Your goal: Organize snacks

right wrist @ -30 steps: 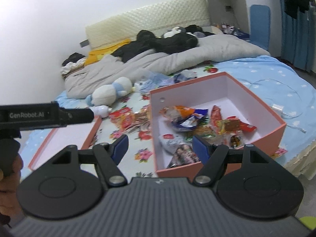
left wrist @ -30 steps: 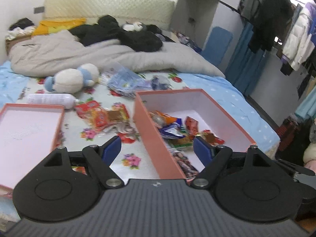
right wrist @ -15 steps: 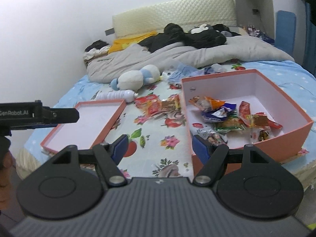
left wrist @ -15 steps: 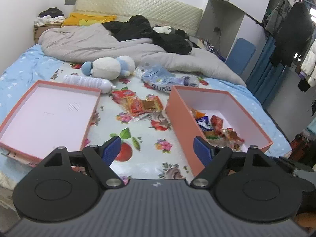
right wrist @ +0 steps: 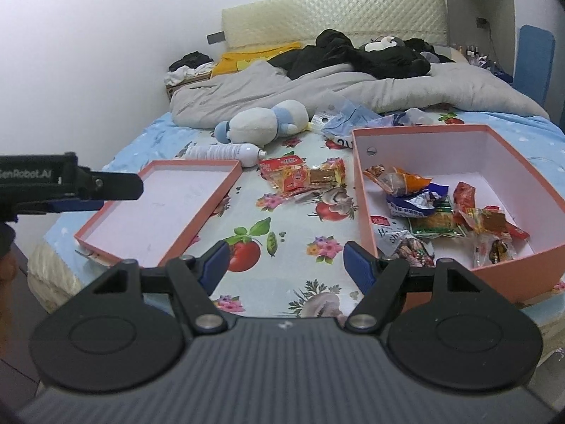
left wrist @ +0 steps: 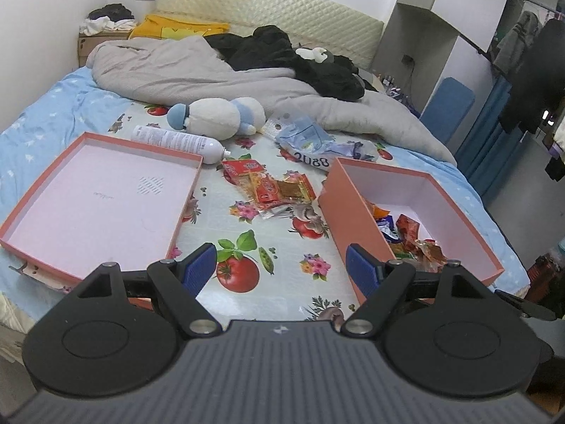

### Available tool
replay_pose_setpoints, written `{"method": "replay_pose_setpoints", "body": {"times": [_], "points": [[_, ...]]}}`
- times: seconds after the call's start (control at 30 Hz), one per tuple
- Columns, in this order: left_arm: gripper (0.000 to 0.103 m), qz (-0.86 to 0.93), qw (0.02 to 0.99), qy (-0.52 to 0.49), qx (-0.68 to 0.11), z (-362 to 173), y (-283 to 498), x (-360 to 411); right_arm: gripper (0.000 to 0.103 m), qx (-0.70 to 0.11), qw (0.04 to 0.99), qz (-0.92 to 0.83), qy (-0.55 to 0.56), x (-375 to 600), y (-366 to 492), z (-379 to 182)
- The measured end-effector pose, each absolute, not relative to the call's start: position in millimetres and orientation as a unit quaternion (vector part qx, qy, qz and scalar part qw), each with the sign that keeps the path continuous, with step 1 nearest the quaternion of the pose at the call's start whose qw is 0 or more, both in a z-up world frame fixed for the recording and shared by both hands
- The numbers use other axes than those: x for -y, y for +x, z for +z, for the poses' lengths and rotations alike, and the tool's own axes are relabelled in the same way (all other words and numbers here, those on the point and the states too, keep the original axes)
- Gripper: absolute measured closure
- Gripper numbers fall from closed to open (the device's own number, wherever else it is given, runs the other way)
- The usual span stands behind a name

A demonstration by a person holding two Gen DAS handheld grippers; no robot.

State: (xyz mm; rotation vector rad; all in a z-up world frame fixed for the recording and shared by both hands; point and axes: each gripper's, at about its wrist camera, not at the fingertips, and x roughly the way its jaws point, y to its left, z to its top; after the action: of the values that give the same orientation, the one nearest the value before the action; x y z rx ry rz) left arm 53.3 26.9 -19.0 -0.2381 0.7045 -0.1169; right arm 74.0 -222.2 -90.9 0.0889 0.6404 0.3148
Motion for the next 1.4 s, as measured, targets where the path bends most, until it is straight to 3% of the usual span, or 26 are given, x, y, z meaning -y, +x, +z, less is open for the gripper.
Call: {"method": "replay_pose_setpoints", "body": {"times": [0.57,1.4], "points": [[0.02,-0.023,0.914,-0.14,-0.381,-59.2,152.5,-64.1,0.03,-0.326,0.934,0.143,0.033,189.1,155.6,-123.0],[0.022,-0.097,0.84,-0.272,-0.459,-201.3,397.6,-73.5,0.032,-0.347,0.933,0.075,0.057,153.9,335.3,-225.9]]}}
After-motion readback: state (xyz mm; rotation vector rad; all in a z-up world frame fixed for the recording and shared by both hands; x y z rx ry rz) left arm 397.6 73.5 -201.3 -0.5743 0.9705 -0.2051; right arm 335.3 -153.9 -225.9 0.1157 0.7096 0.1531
